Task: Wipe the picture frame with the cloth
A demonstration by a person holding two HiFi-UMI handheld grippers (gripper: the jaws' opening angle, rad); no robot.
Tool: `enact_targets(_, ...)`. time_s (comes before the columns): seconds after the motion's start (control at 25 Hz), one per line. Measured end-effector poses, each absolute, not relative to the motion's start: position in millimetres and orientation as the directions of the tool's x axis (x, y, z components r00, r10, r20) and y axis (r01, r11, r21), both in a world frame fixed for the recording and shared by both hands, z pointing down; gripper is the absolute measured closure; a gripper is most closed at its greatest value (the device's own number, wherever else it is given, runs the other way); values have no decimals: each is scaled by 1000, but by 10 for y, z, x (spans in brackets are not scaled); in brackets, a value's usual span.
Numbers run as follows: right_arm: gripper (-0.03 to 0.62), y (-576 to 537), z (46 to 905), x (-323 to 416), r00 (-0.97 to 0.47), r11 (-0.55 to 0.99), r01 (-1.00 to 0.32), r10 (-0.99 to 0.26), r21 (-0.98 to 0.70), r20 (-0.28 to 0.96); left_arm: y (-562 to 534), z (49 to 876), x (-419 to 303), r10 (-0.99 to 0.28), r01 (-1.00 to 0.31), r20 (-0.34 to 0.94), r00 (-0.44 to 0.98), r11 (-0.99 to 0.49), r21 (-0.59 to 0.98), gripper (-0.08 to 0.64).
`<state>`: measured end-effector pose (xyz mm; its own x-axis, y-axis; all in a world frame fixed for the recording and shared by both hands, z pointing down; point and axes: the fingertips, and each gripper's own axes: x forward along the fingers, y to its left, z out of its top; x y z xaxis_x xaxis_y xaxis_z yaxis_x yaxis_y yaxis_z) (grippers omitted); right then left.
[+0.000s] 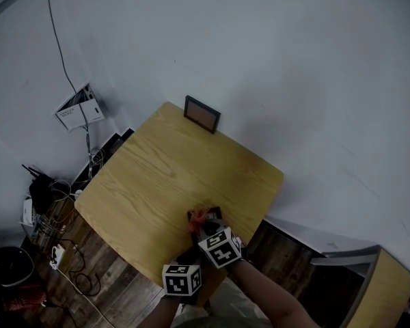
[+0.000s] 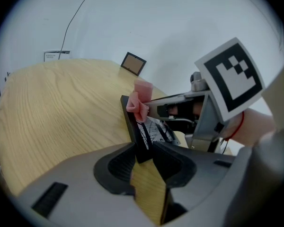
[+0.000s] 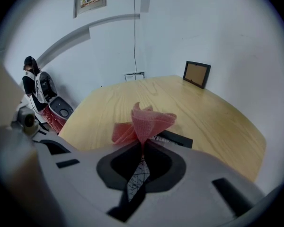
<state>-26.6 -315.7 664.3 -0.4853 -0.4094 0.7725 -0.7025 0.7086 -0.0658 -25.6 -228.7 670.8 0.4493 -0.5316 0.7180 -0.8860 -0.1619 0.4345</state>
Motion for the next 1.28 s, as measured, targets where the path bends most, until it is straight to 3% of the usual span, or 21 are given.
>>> enact_targets(1.28,578,-3208,6681,253,-317,648,-760,-447,58,836,-2287,6714,-258,-542,-892,717,439,-169,419,451)
